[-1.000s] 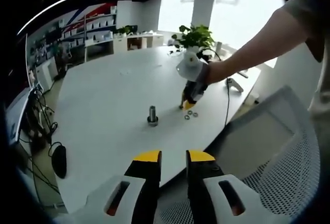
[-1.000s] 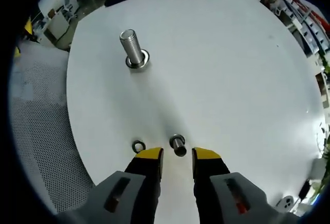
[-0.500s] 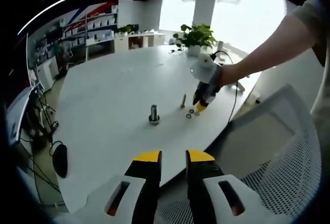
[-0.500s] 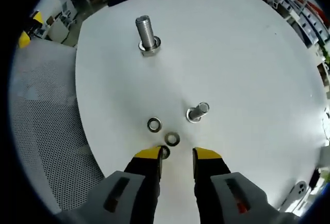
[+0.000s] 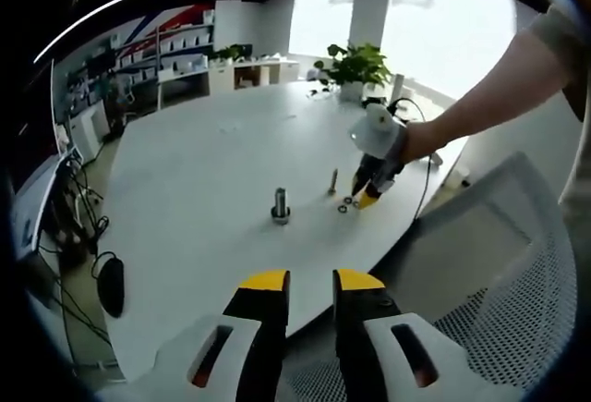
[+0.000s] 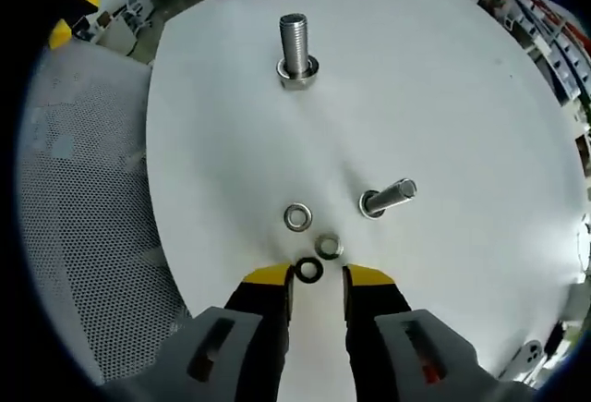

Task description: Place the washer onto the threaded stud by aligning its center hole with the stud, sliding it down to the base, and recovering from edge contact or off-axis alignment until the washer reaches the visible bottom stop.

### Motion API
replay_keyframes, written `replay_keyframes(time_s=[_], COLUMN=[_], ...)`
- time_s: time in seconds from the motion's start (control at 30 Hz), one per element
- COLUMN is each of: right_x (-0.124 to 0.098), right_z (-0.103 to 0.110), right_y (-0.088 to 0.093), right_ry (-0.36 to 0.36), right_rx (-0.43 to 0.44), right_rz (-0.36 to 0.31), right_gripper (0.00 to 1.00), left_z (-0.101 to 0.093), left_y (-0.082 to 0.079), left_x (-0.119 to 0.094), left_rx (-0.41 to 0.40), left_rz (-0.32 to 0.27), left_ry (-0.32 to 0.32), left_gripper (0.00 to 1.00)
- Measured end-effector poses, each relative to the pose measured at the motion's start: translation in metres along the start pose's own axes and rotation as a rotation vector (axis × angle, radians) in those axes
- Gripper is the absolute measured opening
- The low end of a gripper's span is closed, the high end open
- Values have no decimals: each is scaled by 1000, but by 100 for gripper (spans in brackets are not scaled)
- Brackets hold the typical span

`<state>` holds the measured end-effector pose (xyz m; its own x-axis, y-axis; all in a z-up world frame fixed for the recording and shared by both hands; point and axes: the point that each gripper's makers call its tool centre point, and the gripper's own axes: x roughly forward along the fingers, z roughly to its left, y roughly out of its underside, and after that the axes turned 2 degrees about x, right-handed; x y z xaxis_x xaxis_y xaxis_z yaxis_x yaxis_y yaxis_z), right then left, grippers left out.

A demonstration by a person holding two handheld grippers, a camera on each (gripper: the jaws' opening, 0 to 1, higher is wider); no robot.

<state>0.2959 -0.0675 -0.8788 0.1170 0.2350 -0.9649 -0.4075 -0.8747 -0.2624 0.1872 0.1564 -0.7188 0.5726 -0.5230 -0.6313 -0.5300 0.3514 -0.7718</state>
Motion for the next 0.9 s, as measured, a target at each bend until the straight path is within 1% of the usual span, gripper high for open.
replay_keyframes(time_s=[0.13,0.23,0.3,0.33,0.4,0.43,0.53,0.6,0.67,0.77,0.9], right_x=[1,1,0,1,1,0,0,1,1,2,2], right_z=[4,4,4,5,6,8,6,3,3,5,3], right_y=[-1,-1,0,1,3,3,2,1,0,0,1], right_ry=[-3,-5,-21,-32,-31,-31,-32,-18,-4,3,-4], right_rx=[-41,-37,-42,-68,-121,-127,-98,-87,-102,-132,-140], right_rz=[6,16,23,28,34,33,36,50,71,110,122], right_gripper=[19,18,19,19,19,19,19,17,15,15,15], left_z=[0,0,-1,-1,-1,-1,-1,-2,-2,-1,0], left_y=[-1,-1,-2,-1,-1,-1,-1,-1,-1,0,0], left_x=[0,0,0,0,0,0,0,0,1,1,1], left_rx=[-4,-2,-2,-1,0,1,-1,-3,-3,-6,-12], left_rz=[-5,-6,-5,-4,-4,-4,-4,-4,-1,1,3], left_ry=[-1,2,3,4,6,7,9,12,12,10,5], left_gripper=[16,16,16,16,16,16,16,16,16,16,16])
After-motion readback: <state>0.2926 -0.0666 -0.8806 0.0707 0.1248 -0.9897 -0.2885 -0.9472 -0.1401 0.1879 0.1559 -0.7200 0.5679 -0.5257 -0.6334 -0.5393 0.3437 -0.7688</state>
